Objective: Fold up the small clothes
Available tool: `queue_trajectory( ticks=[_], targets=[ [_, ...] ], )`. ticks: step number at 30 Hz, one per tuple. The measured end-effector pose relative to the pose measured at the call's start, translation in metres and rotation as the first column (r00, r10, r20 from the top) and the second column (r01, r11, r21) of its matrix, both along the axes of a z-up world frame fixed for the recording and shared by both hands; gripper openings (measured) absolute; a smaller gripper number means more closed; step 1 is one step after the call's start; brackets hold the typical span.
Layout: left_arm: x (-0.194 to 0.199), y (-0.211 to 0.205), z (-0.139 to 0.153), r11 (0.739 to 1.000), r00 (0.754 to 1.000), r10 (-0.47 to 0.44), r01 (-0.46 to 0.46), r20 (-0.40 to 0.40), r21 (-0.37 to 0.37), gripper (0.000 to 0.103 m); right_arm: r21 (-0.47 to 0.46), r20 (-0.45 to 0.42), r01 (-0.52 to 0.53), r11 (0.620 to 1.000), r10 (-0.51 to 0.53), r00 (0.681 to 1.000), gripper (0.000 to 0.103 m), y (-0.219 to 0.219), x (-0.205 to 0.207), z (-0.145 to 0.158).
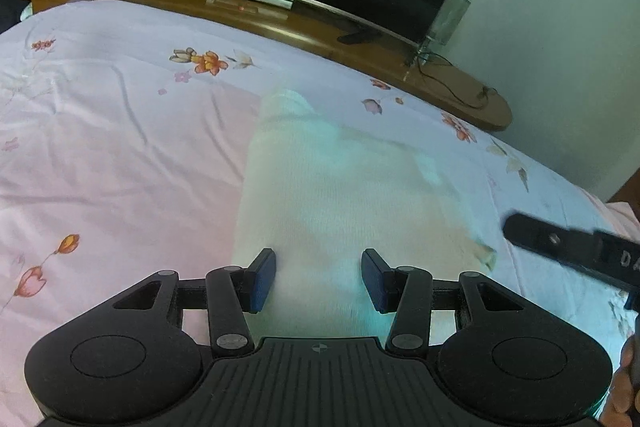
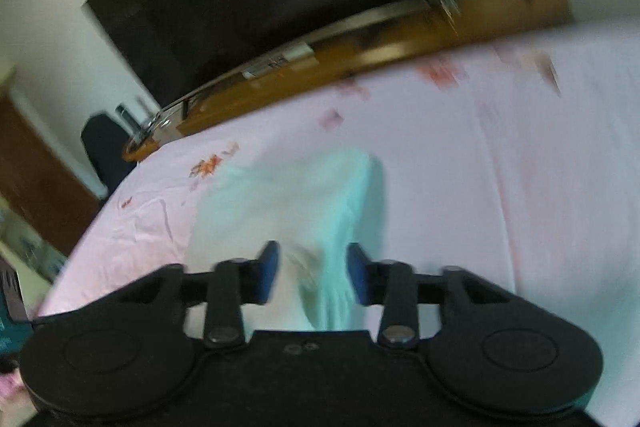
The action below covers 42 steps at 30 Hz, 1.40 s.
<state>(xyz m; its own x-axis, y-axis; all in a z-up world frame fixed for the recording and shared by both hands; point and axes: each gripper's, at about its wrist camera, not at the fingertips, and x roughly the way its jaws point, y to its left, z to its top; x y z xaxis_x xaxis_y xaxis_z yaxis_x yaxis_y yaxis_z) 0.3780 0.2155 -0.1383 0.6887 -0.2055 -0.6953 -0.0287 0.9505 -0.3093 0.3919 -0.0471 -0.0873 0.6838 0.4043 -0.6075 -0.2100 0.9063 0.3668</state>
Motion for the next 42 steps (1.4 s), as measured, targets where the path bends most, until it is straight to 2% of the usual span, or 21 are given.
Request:
queue_trajectory(
  ticks=[1,3,7,8,10,12,14,15,17,18,20,21,22,25,26,28,33,37,42],
  targets=[
    [0.002,-0.002,-0.002,1.0,1.0,0.004,-0.004,-0.007,0.005,0.047,-0.017,0.014,-0.025,1.0,0.025,1.0,0.02,0.009,0.005,0.001],
    [0.003,-0.005,-0.006,1.0,1.0,0.004,-0.004,-0.011,0.019,0.047,-0.095,0.03,-0.078,0.992,0.081,0.996,0.019,0.03,0.011,-0.003],
    [0.001,-0.009,-0.013,1.0,1.0,-0.012,0.012,0.0,0.029,0.047,-0.276,-0.052,-0.123,0.953,0.113,0.992,0.013,0.04,0.016,-0.049],
    [0.0,-0.011,-0.014,0.999,1.0,-0.014,0.014,0.007,0.04,0.047,-0.277,-0.013,-0.122,0.953,0.123,0.992,0.012,0.036,0.012,-0.053],
    [0.0,-0.014,-0.015,0.998,1.0,-0.019,0.018,0.014,0.062,0.048,-0.289,-0.006,-0.122,0.949,0.126,0.992,0.012,0.038,0.011,-0.053],
    [0.0,-0.016,-0.012,0.997,1.0,-0.026,0.026,0.001,0.07,0.055,-0.316,-0.008,-0.127,0.94,0.132,0.991,0.012,0.044,0.012,-0.053],
    [-0.001,-0.02,-0.006,0.995,0.999,-0.033,0.035,-0.017,0.094,0.06,-0.28,-0.031,-0.124,0.952,0.12,0.992,0.014,0.047,0.019,-0.052],
    [-0.003,-0.022,-0.003,0.994,0.999,-0.034,0.036,-0.02,0.105,0.061,-0.232,-0.048,-0.123,0.965,0.115,0.992,0.015,0.042,0.019,-0.048],
    [-0.007,-0.023,0.002,0.992,0.999,-0.03,0.033,-0.022,0.121,0.063,-0.137,-0.059,-0.104,0.985,0.097,0.994,0.034,0.032,0.012,-0.039],
    [-0.011,-0.023,0.005,0.992,1.0,-0.022,0.025,-0.021,0.125,0.064,-0.113,-0.048,-0.076,0.991,0.071,0.996,0.04,0.028,0.007,-0.033],
    [-0.02,-0.022,0.012,0.991,1.0,-0.007,0.008,-0.011,0.132,0.072,-0.105,-0.02,-0.033,0.994,0.031,0.999,0.067,0.023,-0.003,-0.023],
    [-0.025,-0.021,0.015,0.991,1.0,-0.001,0.003,-0.009,0.134,0.076,-0.094,-0.004,-0.016,0.995,0.016,1.0,0.07,0.019,-0.011,-0.018],
    [-0.031,-0.021,0.02,0.99,1.0,0.006,-0.005,-0.004,0.138,0.085,-0.083,0.002,-0.006,0.996,0.007,1.0,0.072,0.014,-0.018,-0.014],
    [-0.054,-0.022,0.038,0.984,0.999,0.015,-0.021,0.034,0.177,0.095,-0.058,-0.004,0.034,0.998,-0.035,0.999,0.075,0.002,-0.039,-0.005],
    [-0.06,-0.022,0.043,0.982,0.999,0.017,-0.025,0.043,0.19,0.102,-0.05,-0.007,0.042,0.998,-0.043,0.999,0.077,-0.002,-0.047,-0.002],
    [-0.076,-0.023,0.057,0.974,0.998,0.026,-0.038,0.055,0.223,0.103,-0.03,-0.019,0.056,0.998,-0.056,0.998,0.08,-0.008,-0.062,0.005],
    [-0.117,-0.021,0.088,0.959,0.998,0.06,-0.064,0.022,0.277,0.103,-0.005,-0.025,0.079,0.997,-0.079,0.997,0.09,-0.015,-0.109,0.027],
    [-0.168,-0.024,0.116,0.931,0.993,0.015,-0.057,0.118,0.362,0.103,-0.002,-0.036,0.091,0.996,-0.091,0.995,0.099,-0.013,-0.15,0.051],
    [-0.233,-0.024,0.147,0.923,0.97,-0.068,-0.028,0.234,0.384,0.103,-0.006,-0.011,0.085,0.996,-0.085,0.996,0.102,-0.006,-0.206,0.077]
  ],
)
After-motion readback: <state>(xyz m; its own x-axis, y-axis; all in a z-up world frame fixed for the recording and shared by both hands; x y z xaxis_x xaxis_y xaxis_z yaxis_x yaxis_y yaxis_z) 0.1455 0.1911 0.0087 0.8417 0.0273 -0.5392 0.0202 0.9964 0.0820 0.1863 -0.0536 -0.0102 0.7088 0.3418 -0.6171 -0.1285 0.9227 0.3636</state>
